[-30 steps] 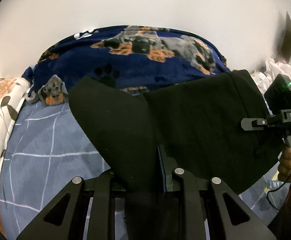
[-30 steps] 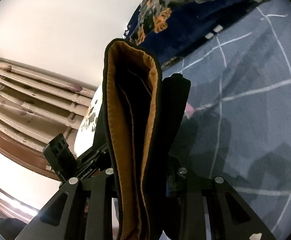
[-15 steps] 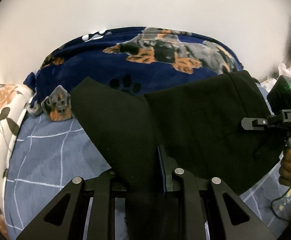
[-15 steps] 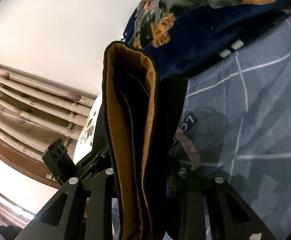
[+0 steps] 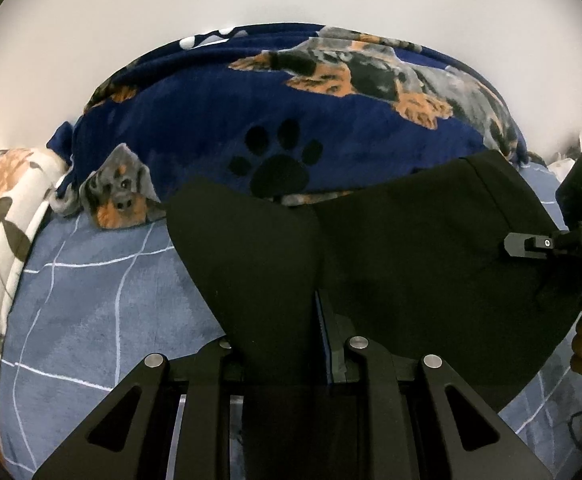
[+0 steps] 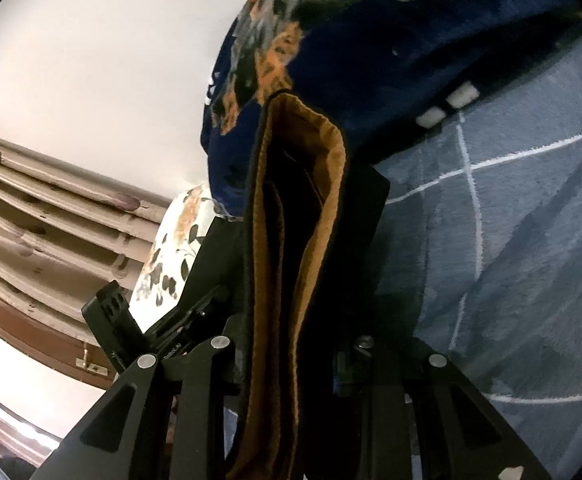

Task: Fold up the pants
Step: 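Lower the folded black pants onto the sheet with both grippers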

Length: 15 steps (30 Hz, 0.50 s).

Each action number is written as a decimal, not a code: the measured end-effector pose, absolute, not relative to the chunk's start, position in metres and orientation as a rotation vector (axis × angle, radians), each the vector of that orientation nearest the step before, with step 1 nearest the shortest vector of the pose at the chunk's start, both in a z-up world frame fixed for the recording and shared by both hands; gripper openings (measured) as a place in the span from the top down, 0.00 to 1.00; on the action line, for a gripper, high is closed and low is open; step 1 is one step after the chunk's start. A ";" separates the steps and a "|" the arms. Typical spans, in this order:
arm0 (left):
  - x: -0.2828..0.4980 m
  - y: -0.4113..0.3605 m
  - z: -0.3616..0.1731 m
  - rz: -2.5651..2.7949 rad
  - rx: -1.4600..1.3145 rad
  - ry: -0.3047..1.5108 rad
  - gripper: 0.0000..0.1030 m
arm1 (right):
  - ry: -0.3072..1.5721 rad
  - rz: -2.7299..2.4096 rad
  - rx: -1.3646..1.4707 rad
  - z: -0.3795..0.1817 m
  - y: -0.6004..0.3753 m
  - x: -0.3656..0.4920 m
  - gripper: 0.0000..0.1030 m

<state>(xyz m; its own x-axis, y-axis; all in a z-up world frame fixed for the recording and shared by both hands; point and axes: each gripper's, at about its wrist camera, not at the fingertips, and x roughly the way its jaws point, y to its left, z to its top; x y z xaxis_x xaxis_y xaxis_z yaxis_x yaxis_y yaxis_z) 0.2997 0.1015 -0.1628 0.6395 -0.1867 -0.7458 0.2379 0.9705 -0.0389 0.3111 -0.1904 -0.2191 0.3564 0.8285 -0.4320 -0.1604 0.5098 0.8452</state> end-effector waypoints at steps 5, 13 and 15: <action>0.299 0.104 -0.168 -0.235 0.058 0.838 0.80 | 1.010 0.705 0.785 -0.223 -0.190 0.308 0.76; 0.298 0.105 -0.178 -0.212 0.062 0.829 0.78 | 1.015 0.642 0.709 -0.229 -0.186 0.307 0.76; 0.298 0.106 -0.181 -0.205 0.058 0.826 0.77 | 1.015 0.633 0.702 -0.229 -0.188 0.307 0.76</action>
<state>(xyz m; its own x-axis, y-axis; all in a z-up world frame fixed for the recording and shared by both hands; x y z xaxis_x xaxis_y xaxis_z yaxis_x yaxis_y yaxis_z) 0.2982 0.1060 -0.1805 0.6589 -0.1588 -0.7353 0.2039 0.9786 -0.0286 0.3073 -0.1879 -0.2290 0.3918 0.7514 -0.5310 -0.1462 0.6206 0.7704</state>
